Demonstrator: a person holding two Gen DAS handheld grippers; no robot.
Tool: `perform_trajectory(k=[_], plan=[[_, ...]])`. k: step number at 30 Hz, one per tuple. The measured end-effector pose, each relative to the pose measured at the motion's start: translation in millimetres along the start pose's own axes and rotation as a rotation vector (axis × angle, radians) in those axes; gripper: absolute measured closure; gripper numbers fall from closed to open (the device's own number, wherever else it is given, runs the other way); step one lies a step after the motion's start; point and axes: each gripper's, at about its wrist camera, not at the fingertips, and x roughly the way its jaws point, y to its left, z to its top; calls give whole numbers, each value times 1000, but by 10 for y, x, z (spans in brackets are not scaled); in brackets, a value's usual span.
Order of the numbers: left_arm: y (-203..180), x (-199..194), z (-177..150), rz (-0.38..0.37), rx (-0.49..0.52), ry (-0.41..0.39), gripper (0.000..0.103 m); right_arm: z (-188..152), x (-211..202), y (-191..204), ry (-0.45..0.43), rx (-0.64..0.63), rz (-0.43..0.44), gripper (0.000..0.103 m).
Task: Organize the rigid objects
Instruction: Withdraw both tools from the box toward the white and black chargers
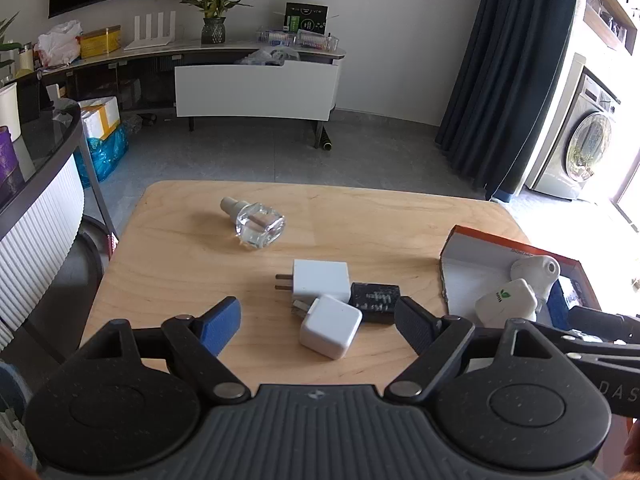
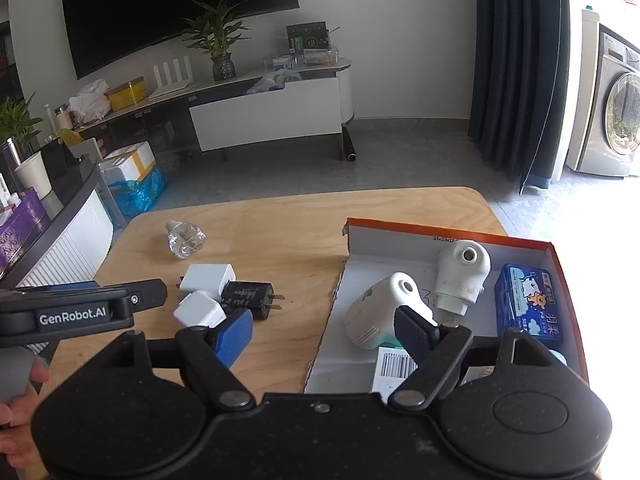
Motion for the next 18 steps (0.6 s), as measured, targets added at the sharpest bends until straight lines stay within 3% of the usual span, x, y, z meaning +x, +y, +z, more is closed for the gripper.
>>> perform_trajectory(k=[7, 18], plan=[[254, 102, -113, 47, -37, 39, 17, -39, 78, -13, 14, 2, 11, 10], [35, 470, -228, -14, 56, 58, 18, -58, 153, -67, 23, 8, 11, 10]])
